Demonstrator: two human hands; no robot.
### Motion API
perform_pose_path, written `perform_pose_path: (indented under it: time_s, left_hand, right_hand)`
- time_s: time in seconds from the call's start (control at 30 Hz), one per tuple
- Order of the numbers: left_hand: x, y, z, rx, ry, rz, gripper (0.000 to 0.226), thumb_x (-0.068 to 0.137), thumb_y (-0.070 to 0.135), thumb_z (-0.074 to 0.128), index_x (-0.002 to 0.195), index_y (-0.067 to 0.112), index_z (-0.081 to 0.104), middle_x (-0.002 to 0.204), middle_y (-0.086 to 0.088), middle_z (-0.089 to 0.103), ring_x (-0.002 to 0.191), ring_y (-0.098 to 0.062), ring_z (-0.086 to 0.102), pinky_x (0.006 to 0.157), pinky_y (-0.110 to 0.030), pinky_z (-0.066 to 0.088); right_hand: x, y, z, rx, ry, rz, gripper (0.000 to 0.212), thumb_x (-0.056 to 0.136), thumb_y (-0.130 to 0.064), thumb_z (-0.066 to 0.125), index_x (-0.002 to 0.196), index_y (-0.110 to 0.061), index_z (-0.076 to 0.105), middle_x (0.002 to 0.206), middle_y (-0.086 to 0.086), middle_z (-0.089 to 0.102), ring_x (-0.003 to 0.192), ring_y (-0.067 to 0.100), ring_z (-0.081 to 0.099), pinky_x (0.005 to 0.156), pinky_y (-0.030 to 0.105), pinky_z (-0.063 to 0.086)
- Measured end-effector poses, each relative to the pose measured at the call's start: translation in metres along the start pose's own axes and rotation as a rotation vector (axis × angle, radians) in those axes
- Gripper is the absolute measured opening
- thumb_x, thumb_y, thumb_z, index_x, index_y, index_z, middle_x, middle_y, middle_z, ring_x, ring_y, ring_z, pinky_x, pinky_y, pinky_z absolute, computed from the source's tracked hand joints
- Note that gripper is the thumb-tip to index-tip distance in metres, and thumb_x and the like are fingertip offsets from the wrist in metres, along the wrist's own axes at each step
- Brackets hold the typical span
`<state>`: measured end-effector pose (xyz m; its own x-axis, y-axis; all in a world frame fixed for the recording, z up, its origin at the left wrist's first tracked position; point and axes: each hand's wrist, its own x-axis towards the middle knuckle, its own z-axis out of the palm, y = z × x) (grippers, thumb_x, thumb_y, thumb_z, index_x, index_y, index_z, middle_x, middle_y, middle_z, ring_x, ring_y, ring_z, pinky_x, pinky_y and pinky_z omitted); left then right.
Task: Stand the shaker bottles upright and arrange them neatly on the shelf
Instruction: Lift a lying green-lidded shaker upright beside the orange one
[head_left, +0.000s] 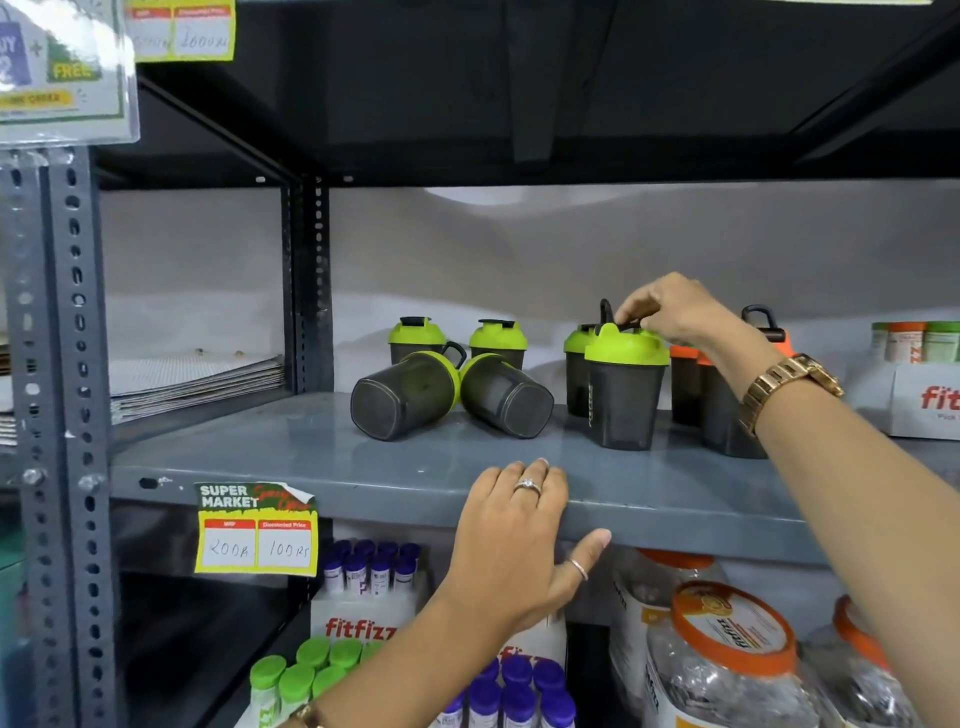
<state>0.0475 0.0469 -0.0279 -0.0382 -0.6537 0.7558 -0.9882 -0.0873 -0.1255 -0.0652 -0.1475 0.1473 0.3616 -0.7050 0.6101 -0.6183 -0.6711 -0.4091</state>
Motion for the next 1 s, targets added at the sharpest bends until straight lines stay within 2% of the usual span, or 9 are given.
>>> perform_pose_path:
  time_s: [0.07, 0.2, 0.37, 0.47, 0.5, 0.57, 0.73, 0.83, 1.0]
  left_hand:
    - [0.0, 0.0, 0.001, -0.009, 0.002, -0.007, 0.06, 0.082, 0.056, 0.035, 0.103, 0.008, 0.066, 0.103, -0.008, 0.071, 0.093, -0.024, 0.065, 0.083, -0.032, 0.05]
    - [0.0, 0.001, 0.0, -0.03, 0.008, -0.018, 0.06, 0.082, 0.056, 0.035, 0.103, 0.009, 0.066, 0.103, -0.007, 0.071, 0.092, -0.023, 0.065, 0.084, -0.032, 0.05]
    - [0.001, 0.001, 0.001, -0.055, 0.007, -0.022, 0.058, 0.082, 0.054, 0.037, 0.102, 0.008, 0.065, 0.104, -0.008, 0.07, 0.091, -0.025, 0.064, 0.085, -0.032, 0.036]
    - [0.001, 0.001, 0.001, -0.048, 0.013, -0.026, 0.058, 0.082, 0.055, 0.037, 0.102, 0.008, 0.064, 0.104, -0.007, 0.07, 0.091, -0.024, 0.064, 0.084, -0.031, 0.035]
    - [0.0, 0.002, 0.001, -0.053, 0.009, -0.027, 0.058, 0.082, 0.055, 0.036, 0.103, 0.009, 0.064, 0.105, -0.007, 0.07, 0.092, -0.024, 0.063, 0.084, -0.031, 0.038]
    - [0.0, 0.002, 0.0, -0.061, 0.007, -0.025, 0.058, 0.082, 0.055, 0.036, 0.103, 0.009, 0.064, 0.105, -0.006, 0.07, 0.092, -0.023, 0.063, 0.083, -0.032, 0.044]
    - [0.0, 0.002, 0.0, -0.086, 0.02, -0.016, 0.057, 0.081, 0.053, 0.038, 0.102, 0.006, 0.064, 0.103, -0.01, 0.069, 0.09, -0.027, 0.063, 0.083, -0.031, 0.033]
    - [0.0, 0.001, 0.001, -0.089, 0.03, -0.012, 0.057, 0.082, 0.053, 0.039, 0.102, 0.006, 0.064, 0.103, -0.01, 0.07, 0.09, -0.026, 0.063, 0.083, -0.031, 0.033]
    - [0.0, 0.0, 0.004, -0.111, 0.058, -0.004, 0.056, 0.081, 0.053, 0.041, 0.102, 0.006, 0.064, 0.102, -0.009, 0.07, 0.089, -0.026, 0.063, 0.083, -0.031, 0.034]
  right_hand:
    - [0.003, 0.006, 0.004, 0.041, 0.023, 0.011, 0.05, 0.077, 0.018, 0.039, 0.083, -0.019, 0.073, 0.09, 0.005, 0.069, 0.084, 0.014, 0.059, 0.043, 0.002, 0.041]
    - [0.009, 0.015, 0.012, 0.161, 0.063, 0.031, 0.054, 0.072, 0.022, 0.033, 0.077, -0.019, 0.069, 0.095, 0.013, 0.071, 0.094, 0.023, 0.064, 0.072, 0.023, 0.044]
    - [0.01, 0.012, 0.02, 0.305, 0.097, 0.071, 0.044, 0.072, 0.016, 0.033, 0.067, -0.016, 0.063, 0.081, 0.008, 0.066, 0.088, 0.021, 0.056, 0.075, 0.024, 0.04]
    - [0.011, -0.001, 0.027, 0.312, 0.078, 0.082, 0.02, 0.081, -0.003, 0.05, 0.089, 0.0, 0.068, 0.093, 0.017, 0.068, 0.1, 0.033, 0.057, 0.078, 0.031, 0.04]
    - [0.011, -0.003, 0.029, 0.266, 0.07, 0.077, 0.027, 0.084, -0.015, 0.055, 0.095, 0.006, 0.068, 0.099, 0.022, 0.067, 0.104, 0.036, 0.057, 0.078, 0.032, 0.04]
    - [0.008, -0.003, 0.032, 0.209, 0.077, 0.069, 0.039, 0.079, -0.029, 0.065, 0.097, 0.005, 0.069, 0.092, 0.021, 0.065, 0.104, 0.036, 0.058, 0.073, 0.031, 0.04]
    - [0.01, 0.002, 0.031, 0.304, 0.05, 0.095, 0.023, 0.075, -0.012, 0.068, 0.097, -0.007, 0.072, 0.093, 0.011, 0.063, 0.11, 0.029, 0.055, 0.07, 0.024, 0.034]
    - [0.011, 0.005, 0.029, 0.398, -0.007, 0.083, 0.023, 0.078, -0.004, 0.063, 0.1, -0.005, 0.071, 0.103, 0.015, 0.067, 0.095, 0.018, 0.053, 0.077, 0.024, 0.034]
    - [0.01, 0.011, 0.023, 0.598, -0.08, 0.042, 0.033, 0.076, 0.012, 0.055, 0.106, 0.005, 0.066, 0.076, -0.001, 0.067, 0.086, 0.014, 0.054, 0.067, 0.012, 0.041]
